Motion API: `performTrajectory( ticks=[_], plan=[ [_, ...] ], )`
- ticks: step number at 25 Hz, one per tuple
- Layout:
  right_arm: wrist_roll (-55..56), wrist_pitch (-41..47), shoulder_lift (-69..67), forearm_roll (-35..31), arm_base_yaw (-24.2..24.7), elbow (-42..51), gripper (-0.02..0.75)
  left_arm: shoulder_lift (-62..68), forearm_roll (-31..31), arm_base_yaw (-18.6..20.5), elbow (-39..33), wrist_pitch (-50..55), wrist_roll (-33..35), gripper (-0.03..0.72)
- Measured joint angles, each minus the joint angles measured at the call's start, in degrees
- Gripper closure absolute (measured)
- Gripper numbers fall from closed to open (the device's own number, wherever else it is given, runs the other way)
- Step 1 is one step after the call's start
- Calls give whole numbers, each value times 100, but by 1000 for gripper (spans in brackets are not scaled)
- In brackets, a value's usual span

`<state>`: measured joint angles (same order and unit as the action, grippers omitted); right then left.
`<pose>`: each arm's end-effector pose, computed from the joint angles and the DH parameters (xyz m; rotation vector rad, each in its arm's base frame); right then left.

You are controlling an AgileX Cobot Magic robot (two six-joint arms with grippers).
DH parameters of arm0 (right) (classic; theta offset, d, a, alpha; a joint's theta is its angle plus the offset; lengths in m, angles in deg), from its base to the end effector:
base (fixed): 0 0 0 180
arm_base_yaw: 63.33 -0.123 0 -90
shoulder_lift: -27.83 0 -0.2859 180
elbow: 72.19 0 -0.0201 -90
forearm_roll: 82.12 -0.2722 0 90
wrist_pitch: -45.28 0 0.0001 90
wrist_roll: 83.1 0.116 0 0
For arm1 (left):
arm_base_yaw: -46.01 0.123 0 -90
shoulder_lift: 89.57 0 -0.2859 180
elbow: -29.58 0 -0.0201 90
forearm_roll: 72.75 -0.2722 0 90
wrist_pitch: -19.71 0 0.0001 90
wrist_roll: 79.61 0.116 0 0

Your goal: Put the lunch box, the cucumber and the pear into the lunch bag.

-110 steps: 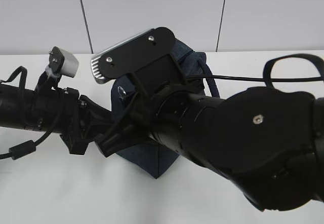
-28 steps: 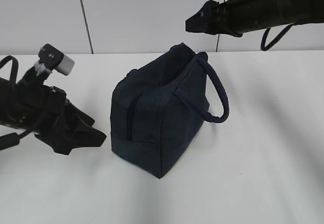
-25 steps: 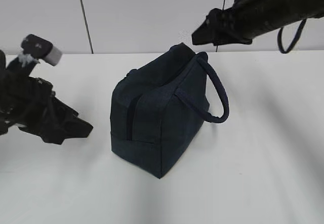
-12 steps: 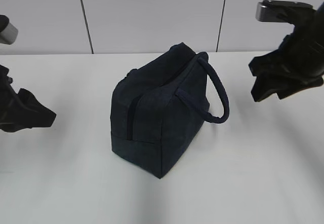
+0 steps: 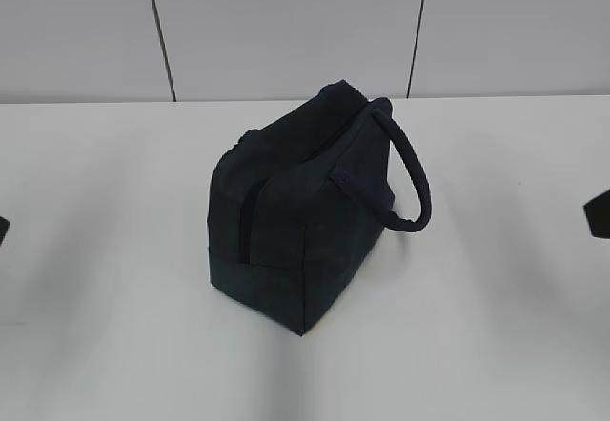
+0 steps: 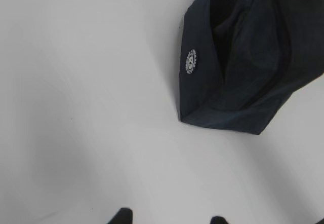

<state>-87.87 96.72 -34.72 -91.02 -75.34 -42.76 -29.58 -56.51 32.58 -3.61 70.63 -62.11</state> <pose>0.2025 0.0574 0.2953 -0.2949 2.4868 0.2443 0.1868 -0.0705 0.2851 0.5338 2.4339 -0.3192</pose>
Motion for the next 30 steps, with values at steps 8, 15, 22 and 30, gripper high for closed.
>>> performTrajectory(
  ticks=[8,15,22,30],
  plan=[
    [-127,452,2200,211,0,860,328,-2007,-463,0,-300,858,-354,436],
    [-137,1247,3924,593,0,1223,328,-3669,-971,0,-777,1180,-709,447],
    [-148,1590,5122,890,0,1815,328,-4600,-1281,0,-1362,1291,-1122,454],
    [109,1509,5579,1040,0,1928,328,-5241,-1663,0,-1362,1297,-1627,456]
  ],
)
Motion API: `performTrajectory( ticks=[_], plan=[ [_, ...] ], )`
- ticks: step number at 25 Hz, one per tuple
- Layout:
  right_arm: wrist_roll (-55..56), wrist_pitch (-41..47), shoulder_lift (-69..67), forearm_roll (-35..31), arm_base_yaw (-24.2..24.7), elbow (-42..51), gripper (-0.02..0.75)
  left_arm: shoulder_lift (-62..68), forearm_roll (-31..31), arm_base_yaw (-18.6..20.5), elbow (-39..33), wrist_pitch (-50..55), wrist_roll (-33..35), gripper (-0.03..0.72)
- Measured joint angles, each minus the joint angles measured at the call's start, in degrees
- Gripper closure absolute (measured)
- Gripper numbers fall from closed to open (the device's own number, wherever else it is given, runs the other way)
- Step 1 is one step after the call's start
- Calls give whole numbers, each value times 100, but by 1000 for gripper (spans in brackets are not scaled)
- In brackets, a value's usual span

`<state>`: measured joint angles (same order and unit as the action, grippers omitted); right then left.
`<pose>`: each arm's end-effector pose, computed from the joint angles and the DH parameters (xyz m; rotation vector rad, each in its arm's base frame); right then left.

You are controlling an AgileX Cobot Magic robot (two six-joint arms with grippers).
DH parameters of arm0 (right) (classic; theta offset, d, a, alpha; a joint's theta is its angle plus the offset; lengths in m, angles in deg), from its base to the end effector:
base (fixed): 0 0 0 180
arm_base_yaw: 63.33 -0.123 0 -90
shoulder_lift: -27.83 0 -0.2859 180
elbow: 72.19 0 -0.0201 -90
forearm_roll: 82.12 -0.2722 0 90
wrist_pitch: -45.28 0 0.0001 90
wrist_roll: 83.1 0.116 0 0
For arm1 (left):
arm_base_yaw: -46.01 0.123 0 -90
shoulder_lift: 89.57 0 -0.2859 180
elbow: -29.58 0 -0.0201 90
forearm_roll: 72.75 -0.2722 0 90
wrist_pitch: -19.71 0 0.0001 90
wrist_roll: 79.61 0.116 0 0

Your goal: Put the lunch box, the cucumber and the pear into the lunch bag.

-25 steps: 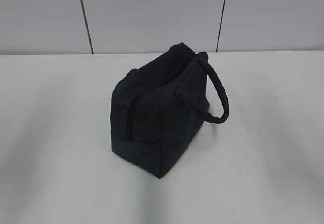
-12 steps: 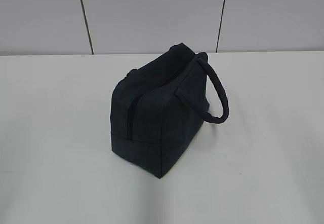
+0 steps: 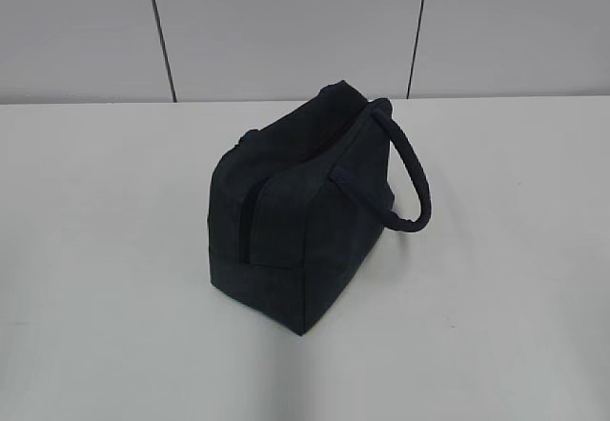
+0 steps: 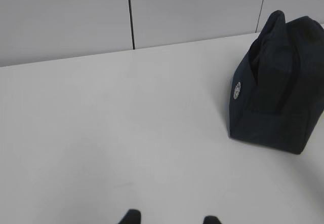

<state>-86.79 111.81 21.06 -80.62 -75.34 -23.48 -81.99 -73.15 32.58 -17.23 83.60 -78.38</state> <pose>0.0272 0.0029 0.2660 -0.2878 2.1101 0.0540 0.0277 -0.0059 0.2805 0.2630 2.0498 -0.1229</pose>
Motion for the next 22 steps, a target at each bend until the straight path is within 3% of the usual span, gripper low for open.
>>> performTrajectory(
  ticks=[22],
  plan=[
    [399,-13,3,227,15,4,328,-61,39,73,0,11,-13,456]
  ],
)
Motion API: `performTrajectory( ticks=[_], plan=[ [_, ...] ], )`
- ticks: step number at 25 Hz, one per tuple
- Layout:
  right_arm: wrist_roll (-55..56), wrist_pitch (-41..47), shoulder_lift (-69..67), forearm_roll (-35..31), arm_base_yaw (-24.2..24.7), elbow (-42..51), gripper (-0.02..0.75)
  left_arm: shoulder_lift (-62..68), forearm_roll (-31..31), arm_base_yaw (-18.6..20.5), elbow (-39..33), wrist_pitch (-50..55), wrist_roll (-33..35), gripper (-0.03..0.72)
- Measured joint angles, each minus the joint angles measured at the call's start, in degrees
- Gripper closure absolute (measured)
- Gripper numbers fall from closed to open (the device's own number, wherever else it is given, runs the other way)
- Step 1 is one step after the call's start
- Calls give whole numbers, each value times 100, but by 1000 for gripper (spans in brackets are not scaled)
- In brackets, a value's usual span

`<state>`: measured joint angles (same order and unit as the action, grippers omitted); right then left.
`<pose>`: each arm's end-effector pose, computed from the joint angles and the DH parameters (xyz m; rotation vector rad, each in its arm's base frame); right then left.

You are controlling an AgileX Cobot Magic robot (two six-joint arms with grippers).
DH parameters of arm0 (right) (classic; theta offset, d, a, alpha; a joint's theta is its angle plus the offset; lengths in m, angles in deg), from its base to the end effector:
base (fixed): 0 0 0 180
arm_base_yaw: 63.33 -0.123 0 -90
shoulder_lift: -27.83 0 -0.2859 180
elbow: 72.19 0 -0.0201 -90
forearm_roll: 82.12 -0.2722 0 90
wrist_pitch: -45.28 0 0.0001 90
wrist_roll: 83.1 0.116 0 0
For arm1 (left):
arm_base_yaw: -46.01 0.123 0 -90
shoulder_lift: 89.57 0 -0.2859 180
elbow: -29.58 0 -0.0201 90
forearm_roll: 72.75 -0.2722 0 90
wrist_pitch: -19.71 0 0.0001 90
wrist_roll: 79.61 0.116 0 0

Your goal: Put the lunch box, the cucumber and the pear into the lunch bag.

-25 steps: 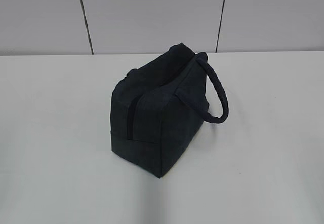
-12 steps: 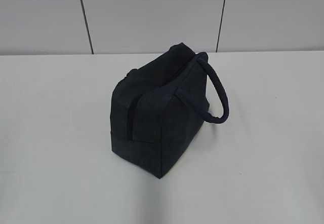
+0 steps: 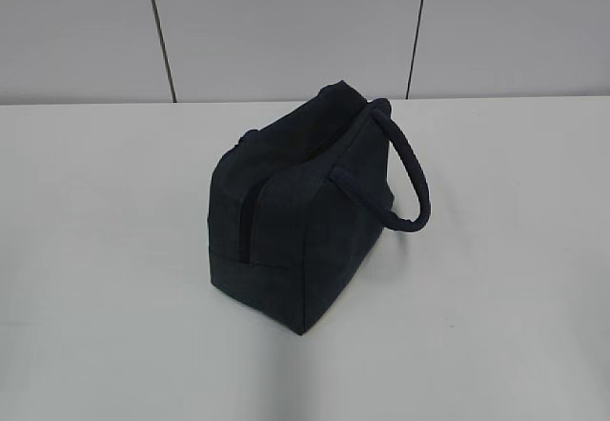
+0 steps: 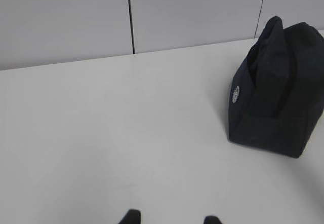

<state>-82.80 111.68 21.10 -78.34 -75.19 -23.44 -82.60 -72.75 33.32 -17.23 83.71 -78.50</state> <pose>0.0281 -0.0013 0.2662 -0.2065 2.1156 0.0457 0.0259 -0.0058 0.2806 0.2472 2.0431 -0.1253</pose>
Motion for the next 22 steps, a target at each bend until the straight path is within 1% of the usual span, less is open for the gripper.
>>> performTrajectory(
  ticks=[1,5,7,9,22],
  plan=[
    [0,0,0,0,76,0,328,0,0,114,0,0,0,456],
    [0,0,0,0,640,0,328,0,0,738,0,0,0,456],
    [0,-3,0,0,720,0,328,0,0,909,0,0,0,456],
    [0,-3,0,0,730,0,328,0,0,962,0,0,0,456],
    [8,-12,0,0,730,0,328,0,0,962,0,0,-6,456]
  ],
)
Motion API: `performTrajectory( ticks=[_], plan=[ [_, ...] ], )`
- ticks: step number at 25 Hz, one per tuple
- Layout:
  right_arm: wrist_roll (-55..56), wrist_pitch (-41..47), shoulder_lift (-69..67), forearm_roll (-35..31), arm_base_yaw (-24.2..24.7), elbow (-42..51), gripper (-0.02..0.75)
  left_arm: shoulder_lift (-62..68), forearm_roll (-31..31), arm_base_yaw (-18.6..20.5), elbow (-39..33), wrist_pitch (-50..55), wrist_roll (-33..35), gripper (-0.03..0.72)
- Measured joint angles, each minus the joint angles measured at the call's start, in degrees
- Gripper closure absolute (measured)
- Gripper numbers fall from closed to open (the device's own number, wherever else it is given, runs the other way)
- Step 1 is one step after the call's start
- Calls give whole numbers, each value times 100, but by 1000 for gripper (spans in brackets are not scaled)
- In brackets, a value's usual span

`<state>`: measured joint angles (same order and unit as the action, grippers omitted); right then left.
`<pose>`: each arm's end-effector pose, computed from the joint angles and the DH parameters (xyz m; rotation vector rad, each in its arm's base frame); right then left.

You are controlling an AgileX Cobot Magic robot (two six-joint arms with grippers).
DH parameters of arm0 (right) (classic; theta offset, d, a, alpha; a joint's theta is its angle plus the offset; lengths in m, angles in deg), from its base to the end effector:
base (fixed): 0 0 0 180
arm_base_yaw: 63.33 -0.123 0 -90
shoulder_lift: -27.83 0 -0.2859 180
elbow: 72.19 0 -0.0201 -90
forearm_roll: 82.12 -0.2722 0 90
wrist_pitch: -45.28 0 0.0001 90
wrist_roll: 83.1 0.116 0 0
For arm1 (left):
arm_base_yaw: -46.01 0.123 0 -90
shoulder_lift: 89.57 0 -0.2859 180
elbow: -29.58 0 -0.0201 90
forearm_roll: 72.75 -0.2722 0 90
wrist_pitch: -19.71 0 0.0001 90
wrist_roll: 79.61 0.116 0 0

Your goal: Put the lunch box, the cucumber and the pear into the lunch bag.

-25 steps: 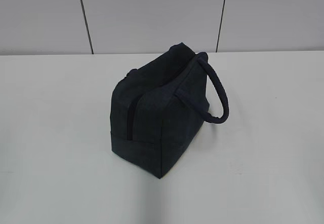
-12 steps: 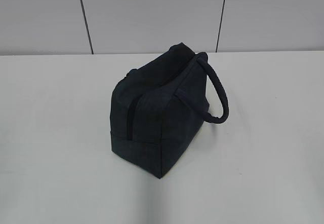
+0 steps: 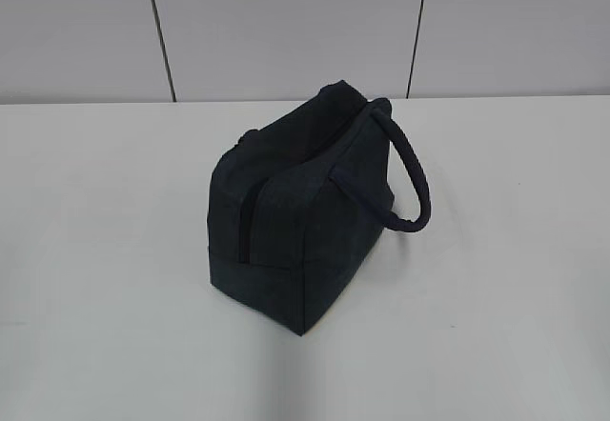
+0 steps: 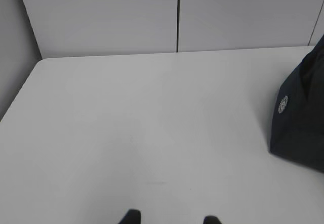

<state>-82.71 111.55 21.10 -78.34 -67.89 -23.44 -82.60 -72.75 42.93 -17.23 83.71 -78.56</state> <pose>0.0279 -0.0048 0.2664 -0.0697 2.1220 -0.0287 0.0265 -0.0014 0.2806 0.0741 2.0544 -0.0220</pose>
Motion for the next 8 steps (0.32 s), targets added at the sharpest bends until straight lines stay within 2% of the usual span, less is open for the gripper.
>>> performTrajectory(
  ticks=[8],
  plan=[
    [0,0,0,0,0,0,328,0,0,0,0,0,-6,456]
  ],
)
